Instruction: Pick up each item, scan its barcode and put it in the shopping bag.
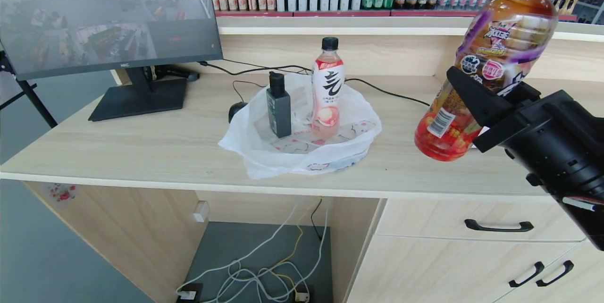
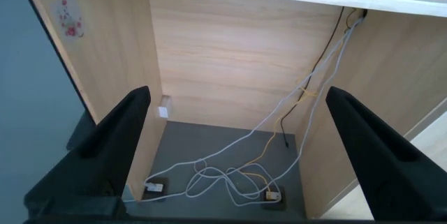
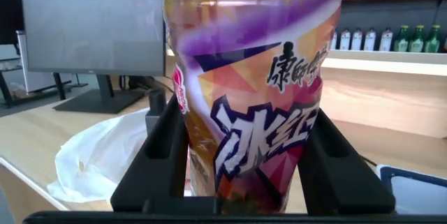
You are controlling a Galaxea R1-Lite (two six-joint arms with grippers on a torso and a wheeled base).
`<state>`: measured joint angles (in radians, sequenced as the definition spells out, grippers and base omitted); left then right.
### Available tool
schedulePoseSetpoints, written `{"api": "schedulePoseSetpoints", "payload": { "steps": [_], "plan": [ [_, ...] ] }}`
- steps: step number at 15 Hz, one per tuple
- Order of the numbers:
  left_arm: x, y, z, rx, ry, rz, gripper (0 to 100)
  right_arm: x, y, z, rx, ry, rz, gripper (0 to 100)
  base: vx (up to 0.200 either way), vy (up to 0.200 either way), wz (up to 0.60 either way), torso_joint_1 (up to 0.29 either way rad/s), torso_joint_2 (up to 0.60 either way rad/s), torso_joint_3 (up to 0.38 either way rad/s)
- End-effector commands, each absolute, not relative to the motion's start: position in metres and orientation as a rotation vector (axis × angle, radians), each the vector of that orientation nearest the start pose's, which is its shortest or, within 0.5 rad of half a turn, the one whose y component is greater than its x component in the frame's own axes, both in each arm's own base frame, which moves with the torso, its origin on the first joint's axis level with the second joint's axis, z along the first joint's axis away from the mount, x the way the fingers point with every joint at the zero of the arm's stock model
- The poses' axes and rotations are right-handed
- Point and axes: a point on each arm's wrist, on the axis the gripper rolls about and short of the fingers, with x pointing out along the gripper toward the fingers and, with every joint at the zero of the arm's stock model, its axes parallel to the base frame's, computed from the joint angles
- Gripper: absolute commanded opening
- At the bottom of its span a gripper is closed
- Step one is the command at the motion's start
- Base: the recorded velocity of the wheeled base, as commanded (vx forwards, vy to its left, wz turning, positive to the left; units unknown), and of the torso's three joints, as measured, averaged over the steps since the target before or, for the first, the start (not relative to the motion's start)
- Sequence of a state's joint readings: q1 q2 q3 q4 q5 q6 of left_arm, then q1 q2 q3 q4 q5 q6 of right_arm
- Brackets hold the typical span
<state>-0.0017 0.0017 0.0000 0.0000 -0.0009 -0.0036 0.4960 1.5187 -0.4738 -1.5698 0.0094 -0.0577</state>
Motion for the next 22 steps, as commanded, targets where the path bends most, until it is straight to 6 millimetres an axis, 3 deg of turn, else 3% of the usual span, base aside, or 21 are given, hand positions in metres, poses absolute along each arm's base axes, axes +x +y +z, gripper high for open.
{"api": "schedulePoseSetpoints", "payload": {
  "steps": [1,7,9,11,15,22],
  "plan": [
    [-0.023,0.0,0.076,-0.003,0.002,-0.003,100,0.206,0.112,0.236,0.07,-0.519,0.48,0,0.0,0.2,0.0,0.007,0.0,0.007],
    [-0.023,0.0,0.076,-0.003,0.002,-0.003,100,0.244,0.136,0.239,0.087,-0.538,0.493,0,0.0,0.0,0.0,0.0,0.0,0.0],
    [-0.023,0.0,0.076,-0.003,0.002,-0.003,100,0.264,0.148,0.228,0.08,-0.511,0.495,0,0.0,0.0,0.0,0.0,0.0,0.0],
    [-0.023,0.0,0.076,-0.003,0.002,-0.003,100,0.28,0.17,0.231,0.099,-0.548,0.527,0,0.0,0.0,0.0,0.0,0.0,0.0],
    [-0.023,0.0,0.076,-0.003,0.002,-0.003,100,0.283,0.217,0.22,0.122,-0.543,0.627,0,0.0,0.0,0.0,0.0,0.0,0.0],
    [-0.023,0.0,0.076,-0.003,0.002,-0.002,100,0.311,0.236,0.197,0.122,-0.519,0.629,0,0.0,0.0,0.0,0.0,0.0,0.0]
  ]
}}
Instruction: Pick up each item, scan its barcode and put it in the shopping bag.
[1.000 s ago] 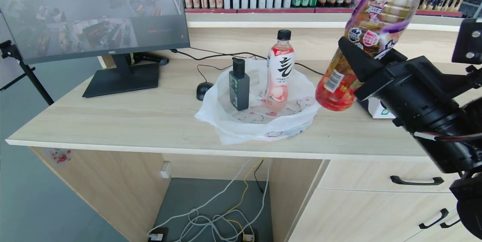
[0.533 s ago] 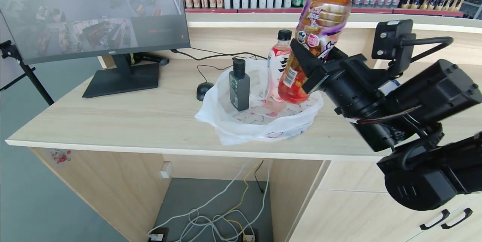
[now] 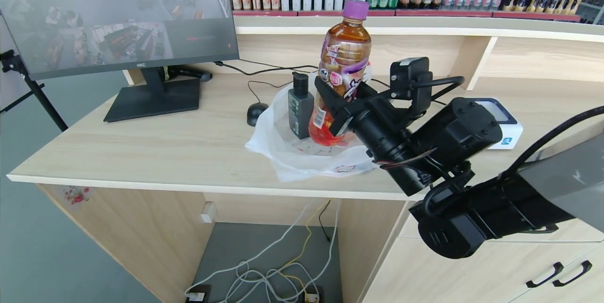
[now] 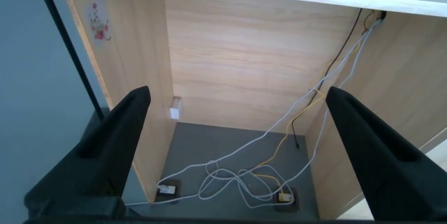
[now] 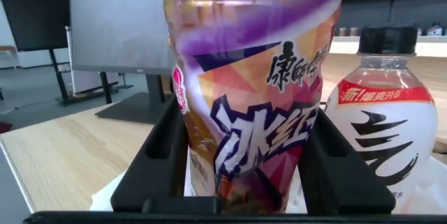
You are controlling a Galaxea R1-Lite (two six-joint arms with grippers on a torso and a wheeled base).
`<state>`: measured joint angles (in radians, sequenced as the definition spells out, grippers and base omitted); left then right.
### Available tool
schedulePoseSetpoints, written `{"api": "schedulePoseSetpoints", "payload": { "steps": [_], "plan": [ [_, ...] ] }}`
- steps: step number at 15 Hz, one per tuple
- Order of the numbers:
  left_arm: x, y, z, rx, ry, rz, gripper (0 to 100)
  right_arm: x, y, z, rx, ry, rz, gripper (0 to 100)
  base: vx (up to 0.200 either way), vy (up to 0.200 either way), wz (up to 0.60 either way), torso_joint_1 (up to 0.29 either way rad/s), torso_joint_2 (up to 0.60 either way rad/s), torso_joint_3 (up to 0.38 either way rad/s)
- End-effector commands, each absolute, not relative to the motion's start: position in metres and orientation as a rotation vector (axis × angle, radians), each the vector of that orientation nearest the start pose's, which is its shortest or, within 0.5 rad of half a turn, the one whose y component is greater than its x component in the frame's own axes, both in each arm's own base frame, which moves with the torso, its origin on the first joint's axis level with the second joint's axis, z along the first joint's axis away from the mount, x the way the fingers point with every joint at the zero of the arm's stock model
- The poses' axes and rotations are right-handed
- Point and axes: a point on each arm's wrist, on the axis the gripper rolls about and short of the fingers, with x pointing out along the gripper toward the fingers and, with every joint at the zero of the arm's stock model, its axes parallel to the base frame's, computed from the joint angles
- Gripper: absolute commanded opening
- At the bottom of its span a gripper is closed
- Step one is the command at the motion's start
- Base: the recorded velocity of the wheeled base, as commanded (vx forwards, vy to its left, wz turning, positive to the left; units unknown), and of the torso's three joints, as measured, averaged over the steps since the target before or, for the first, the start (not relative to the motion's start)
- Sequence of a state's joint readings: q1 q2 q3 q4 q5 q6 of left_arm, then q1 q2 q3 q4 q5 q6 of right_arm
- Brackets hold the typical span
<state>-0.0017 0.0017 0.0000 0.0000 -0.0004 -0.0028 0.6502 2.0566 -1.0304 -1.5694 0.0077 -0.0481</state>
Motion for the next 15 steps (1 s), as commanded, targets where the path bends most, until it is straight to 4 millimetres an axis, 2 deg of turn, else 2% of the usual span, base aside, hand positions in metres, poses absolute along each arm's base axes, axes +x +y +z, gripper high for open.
{"api": "schedulePoseSetpoints", "payload": {
  "steps": [1,5,9,15],
  "plan": [
    [-0.023,0.0,0.076,-0.003,0.002,-0.002,100,0.315,0.239,0.195,0.122,-0.519,0.629,0,0.0,0.0,0.0,0.0,0.0,0.0],
    [-0.023,0.0,0.076,-0.003,0.002,-0.003,100,0.328,0.242,0.196,0.127,-0.554,0.612,0,0.0,0.0,0.0,0.0,0.0,0.0],
    [-0.023,0.0,0.076,-0.003,0.002,-0.003,100,0.336,0.246,0.188,0.121,-0.543,0.609,0,0.0,0.0,0.0,0.0,0.0,0.0],
    [-0.023,0.0,0.076,-0.003,0.002,-0.003,100,0.349,0.231,0.179,0.092,-0.523,0.567,0,0.0,0.0,0.0,0.0,0.0,0.0]
  ]
}}
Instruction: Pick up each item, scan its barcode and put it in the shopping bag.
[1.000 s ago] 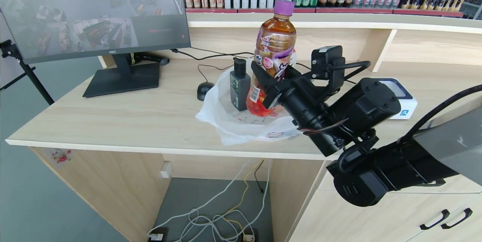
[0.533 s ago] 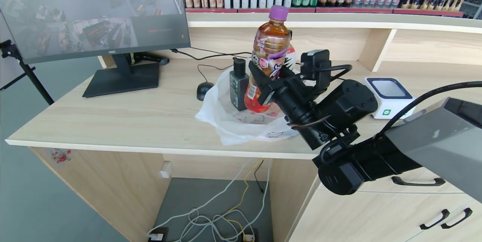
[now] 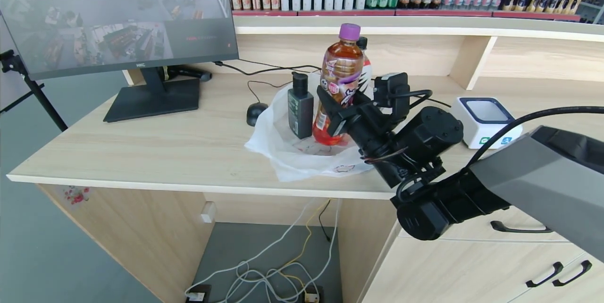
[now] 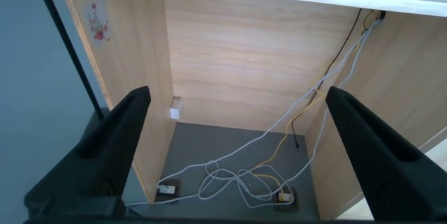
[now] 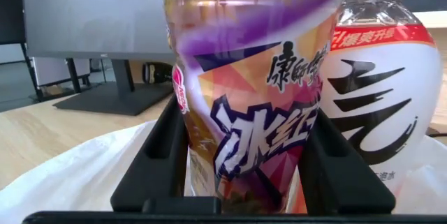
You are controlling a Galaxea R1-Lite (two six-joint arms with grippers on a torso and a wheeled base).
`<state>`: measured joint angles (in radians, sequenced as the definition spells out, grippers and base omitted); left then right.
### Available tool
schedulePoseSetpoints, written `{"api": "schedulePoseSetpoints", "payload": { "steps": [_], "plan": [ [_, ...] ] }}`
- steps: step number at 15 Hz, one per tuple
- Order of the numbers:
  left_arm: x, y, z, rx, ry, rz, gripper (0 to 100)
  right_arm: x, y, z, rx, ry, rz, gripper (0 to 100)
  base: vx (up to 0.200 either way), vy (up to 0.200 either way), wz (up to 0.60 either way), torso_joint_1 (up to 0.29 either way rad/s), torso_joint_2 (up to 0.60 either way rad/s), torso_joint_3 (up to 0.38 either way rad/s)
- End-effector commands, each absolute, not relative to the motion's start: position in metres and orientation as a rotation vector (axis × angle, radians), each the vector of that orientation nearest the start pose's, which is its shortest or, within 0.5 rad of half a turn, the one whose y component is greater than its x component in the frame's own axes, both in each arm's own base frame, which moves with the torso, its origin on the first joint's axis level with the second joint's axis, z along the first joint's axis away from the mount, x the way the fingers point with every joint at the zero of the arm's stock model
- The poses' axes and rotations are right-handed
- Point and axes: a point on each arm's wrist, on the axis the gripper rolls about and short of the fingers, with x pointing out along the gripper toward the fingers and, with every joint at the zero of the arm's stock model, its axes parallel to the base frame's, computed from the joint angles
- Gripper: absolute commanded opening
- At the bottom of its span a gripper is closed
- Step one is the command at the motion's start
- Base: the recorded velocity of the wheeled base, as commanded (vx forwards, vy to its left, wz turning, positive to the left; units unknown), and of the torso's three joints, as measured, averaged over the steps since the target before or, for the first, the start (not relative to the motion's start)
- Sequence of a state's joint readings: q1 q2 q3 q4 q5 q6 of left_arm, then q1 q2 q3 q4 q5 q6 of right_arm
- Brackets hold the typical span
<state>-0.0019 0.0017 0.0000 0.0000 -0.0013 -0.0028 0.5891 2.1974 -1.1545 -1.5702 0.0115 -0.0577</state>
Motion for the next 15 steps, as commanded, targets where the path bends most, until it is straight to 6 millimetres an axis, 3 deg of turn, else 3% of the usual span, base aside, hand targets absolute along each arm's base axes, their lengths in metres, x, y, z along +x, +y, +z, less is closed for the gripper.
{"api": "schedulePoseSetpoints", "payload": {
  "steps": [1,15],
  "plan": [
    [-0.023,0.0,0.076,-0.003,0.002,-0.003,100,0.35,0.232,0.176,0.085,-0.519,0.568,0,0.0,0.0,0.0,0.0,0.0,0.0],
    [-0.023,0.0,0.076,-0.003,0.002,-0.003,100,0.356,0.237,0.153,0.062,-0.463,0.571,0,0.0,0.0,0.0,0.0,0.0,0.0]
  ]
}}
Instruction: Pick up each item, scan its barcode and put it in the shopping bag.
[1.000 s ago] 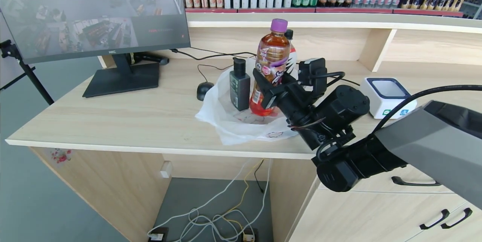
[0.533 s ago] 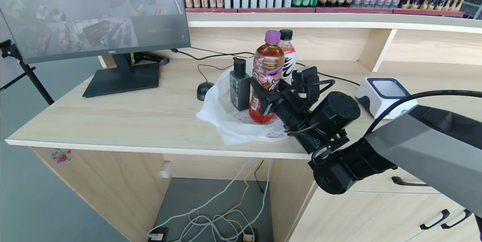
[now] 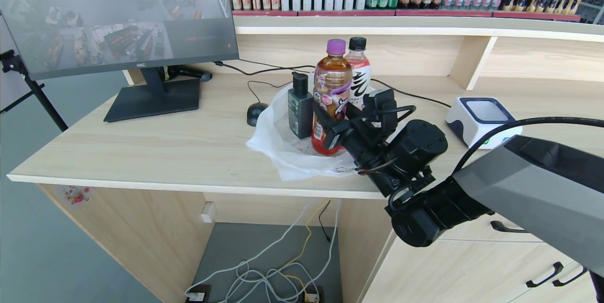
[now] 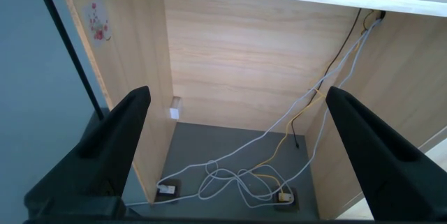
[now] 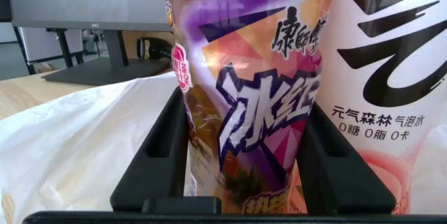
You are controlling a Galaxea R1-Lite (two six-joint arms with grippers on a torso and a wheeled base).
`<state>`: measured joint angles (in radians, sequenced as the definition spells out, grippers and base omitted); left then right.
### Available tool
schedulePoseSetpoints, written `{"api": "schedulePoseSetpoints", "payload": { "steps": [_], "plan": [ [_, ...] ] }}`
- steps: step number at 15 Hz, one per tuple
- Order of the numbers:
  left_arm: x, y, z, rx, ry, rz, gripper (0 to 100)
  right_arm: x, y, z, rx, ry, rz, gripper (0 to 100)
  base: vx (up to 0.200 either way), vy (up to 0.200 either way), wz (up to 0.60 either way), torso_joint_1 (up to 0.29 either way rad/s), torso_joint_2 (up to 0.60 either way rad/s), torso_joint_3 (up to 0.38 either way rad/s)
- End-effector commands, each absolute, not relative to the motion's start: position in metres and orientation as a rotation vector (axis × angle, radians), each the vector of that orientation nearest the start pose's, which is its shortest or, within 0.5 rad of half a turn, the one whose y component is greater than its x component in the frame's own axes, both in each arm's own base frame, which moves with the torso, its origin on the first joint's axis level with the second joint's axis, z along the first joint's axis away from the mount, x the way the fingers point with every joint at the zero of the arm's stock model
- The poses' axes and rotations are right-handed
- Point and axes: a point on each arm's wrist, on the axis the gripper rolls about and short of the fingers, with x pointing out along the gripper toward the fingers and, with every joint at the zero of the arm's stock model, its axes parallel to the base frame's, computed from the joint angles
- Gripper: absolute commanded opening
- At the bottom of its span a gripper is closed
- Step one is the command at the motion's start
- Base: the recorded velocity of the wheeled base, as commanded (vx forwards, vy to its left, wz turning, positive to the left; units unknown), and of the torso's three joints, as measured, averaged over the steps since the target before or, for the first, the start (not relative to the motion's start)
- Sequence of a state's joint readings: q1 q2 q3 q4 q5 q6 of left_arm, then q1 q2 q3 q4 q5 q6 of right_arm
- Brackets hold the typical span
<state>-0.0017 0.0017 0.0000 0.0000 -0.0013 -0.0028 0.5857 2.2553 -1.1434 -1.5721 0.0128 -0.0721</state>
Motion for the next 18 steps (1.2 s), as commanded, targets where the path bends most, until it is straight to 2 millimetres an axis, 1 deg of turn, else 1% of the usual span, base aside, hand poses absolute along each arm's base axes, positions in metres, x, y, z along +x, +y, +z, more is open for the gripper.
{"api": "schedulePoseSetpoints", "payload": {
  "steps": [1,8,9,11,14,18],
  "plan": [
    [-0.023,0.0,0.076,-0.003,0.002,-0.003,100,0.356,0.237,0.153,0.062,-0.463,0.571,0,0.0,0.0,0.0,0.0,0.0,0.0],
    [-0.023,0.0,0.076,-0.003,0.002,-0.003,100,0.355,0.237,0.155,0.072,-0.466,0.574,0,0.0,0.0,0.0,0.0,0.0,0.0],
    [-0.023,0.0,0.076,-0.003,0.002,-0.002,100,0.355,0.237,0.156,0.09,-0.466,0.58,100,0.0,0.0,0.0,0.0,0.0,0.0],
    [-0.023,0.0,0.076,-0.003,0.002,-0.002,100,0.354,0.236,0.161,0.098,-0.473,0.574,100,0.0,0.0,0.0,0.0,0.0,0.0],
    [-0.023,0.0,0.076,-0.003,0.002,-0.003,100,0.35,0.233,0.158,0.087,-0.453,0.574,100,0.0,0.0,0.0,0.0,0.0,0.0],
    [-0.023,0.0,0.076,-0.003,0.002,-0.002,100,0.342,0.232,0.161,0.089,-0.448,0.583,100,0.0,0.0,0.0,0.0,0.0,0.0]
  ]
}}
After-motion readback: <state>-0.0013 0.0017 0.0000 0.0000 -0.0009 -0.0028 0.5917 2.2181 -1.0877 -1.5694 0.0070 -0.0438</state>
